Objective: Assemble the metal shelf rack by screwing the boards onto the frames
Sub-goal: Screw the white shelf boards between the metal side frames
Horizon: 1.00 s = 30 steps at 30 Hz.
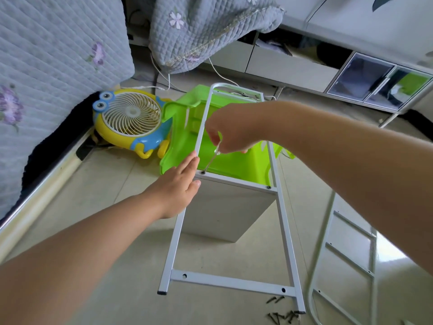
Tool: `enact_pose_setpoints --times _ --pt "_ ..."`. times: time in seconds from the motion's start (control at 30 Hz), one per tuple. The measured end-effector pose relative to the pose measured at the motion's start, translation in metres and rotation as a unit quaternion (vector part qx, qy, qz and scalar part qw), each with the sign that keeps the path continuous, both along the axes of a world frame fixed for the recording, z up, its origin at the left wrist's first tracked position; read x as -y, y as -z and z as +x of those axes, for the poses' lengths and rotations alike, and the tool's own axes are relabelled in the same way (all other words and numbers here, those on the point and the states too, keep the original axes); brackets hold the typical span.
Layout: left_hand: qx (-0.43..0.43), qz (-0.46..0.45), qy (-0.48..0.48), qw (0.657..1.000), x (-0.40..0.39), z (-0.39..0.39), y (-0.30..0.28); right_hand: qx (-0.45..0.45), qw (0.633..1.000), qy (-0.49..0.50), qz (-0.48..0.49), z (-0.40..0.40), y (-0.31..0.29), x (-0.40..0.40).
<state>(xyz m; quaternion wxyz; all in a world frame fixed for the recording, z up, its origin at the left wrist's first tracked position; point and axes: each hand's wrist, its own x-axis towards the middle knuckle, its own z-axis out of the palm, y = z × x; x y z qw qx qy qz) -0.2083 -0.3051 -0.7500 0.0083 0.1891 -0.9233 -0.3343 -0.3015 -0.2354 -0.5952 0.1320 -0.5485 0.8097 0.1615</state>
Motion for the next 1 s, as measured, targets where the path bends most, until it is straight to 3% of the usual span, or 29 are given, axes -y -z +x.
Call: enact_pose_setpoints --times 0.13,0.23,0.33,0.43,0.6,0.7,0.83,0.9,1.0 --pt "-0.008 0.008 -0.002 1.0 0.0 0.0 0.0 -0.074 0.996 -0.058 -0.001 -0.006 0.001 -0.003" --pt "-0.021 0.014 -0.006 1.0 0.0 0.0 0.001 -0.077 0.996 -0.05 0.005 -0.004 0.006 -0.003" --pt "-0.024 0.015 -0.011 1.0 -0.002 0.001 0.002 0.004 0.998 0.06 -0.008 -0.004 0.007 -0.001" --pt "-0.018 0.005 -0.014 1.0 -0.003 0.0 0.002 0.112 0.978 0.174 -0.036 -0.007 0.009 -0.004" --pt "0.011 -0.042 -0.003 0.999 -0.003 -0.001 -0.003 0.201 0.943 0.256 -0.063 -0.017 0.021 -0.027" --pt "0.045 -0.077 0.01 0.996 -0.003 0.001 -0.01 0.249 0.906 0.299 -0.17 -0.031 0.025 -0.058" --pt "0.093 -0.224 0.039 0.969 -0.004 0.0 -0.019 0.251 0.835 0.352 -0.341 -0.057 0.036 -0.109" --pt "0.131 -0.287 0.051 0.947 -0.009 -0.005 -0.026 0.241 0.808 0.372 -0.387 -0.069 0.05 -0.133" --pt "0.121 -0.311 0.073 0.94 -0.028 -0.016 -0.037 0.254 0.76 0.404 -0.442 -0.081 0.078 -0.163"
